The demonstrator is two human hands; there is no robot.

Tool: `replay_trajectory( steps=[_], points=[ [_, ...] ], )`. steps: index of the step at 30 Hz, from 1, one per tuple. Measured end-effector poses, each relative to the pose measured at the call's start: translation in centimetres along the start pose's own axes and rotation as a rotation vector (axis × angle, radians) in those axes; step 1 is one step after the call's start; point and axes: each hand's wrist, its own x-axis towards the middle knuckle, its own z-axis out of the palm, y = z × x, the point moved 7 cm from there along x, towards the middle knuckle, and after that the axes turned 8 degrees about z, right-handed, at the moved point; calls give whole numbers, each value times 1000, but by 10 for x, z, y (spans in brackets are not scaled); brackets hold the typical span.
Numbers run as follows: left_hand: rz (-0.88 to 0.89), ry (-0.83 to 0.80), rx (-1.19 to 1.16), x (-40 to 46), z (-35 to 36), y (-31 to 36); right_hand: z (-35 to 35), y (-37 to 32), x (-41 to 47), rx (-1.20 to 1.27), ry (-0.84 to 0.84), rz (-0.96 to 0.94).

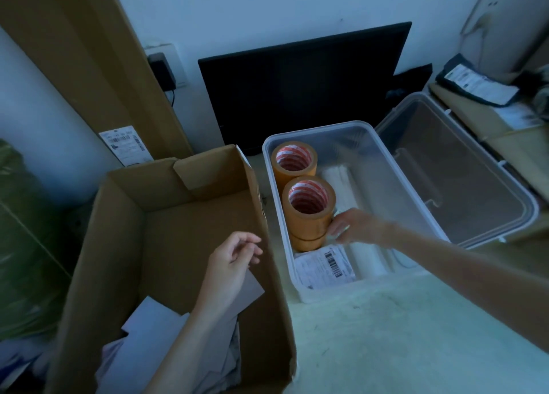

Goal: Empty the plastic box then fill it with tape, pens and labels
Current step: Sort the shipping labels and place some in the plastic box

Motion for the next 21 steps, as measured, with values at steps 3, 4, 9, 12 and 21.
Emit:
replay_trajectory(
  steps=[3, 4, 9, 12, 21],
  points=[
    [-2, 35, 17, -7, -15, -4, -16, -15, -32, 192, 142, -90],
    [-5, 48, 29, -9, -20, -5, -19, -20, -41, 226, 173, -120],
    [-7, 123, 92, -23, -46, -12, -12, -48, -81, 418, 209, -255],
    [-23, 131, 171, -32, -57, -22, 8, -70, -98, 483, 182, -346],
    [-370, -234, 689, -43, -48, -143, 107, -108, -110, 385, 83, -450]
  ],
)
